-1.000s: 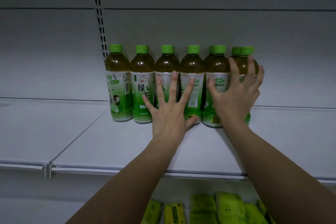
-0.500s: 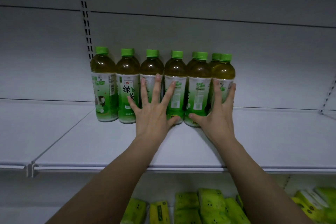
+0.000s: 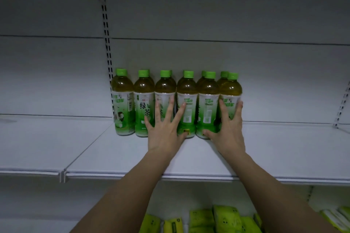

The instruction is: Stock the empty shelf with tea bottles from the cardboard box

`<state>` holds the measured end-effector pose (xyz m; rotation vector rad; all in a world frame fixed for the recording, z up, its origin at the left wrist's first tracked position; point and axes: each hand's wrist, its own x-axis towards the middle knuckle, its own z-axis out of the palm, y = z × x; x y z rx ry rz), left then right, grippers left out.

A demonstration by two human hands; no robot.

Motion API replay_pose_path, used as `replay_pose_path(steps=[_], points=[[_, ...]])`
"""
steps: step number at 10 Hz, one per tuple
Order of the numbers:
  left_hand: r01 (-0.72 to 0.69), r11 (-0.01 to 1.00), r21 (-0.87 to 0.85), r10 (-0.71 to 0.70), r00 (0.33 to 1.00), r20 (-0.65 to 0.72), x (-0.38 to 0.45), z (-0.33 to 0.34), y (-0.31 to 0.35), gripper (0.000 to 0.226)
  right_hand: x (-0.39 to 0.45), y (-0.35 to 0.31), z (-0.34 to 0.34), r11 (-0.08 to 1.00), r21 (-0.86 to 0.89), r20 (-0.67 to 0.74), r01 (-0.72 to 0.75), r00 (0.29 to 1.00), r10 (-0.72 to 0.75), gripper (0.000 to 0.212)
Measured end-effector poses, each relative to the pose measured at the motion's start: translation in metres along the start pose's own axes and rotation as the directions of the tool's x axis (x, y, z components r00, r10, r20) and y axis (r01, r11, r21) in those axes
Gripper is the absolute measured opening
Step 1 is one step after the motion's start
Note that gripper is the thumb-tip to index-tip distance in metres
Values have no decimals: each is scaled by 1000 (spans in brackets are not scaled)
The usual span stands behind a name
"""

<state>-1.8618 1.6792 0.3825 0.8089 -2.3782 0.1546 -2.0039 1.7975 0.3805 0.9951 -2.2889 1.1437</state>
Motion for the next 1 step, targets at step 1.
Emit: replay_pose_path(steps=[1], points=[[20,998,-62,-16,998,65,-12,-13,-5,75,-11,0,-22,999,41,2,4,1000,-4,92]])
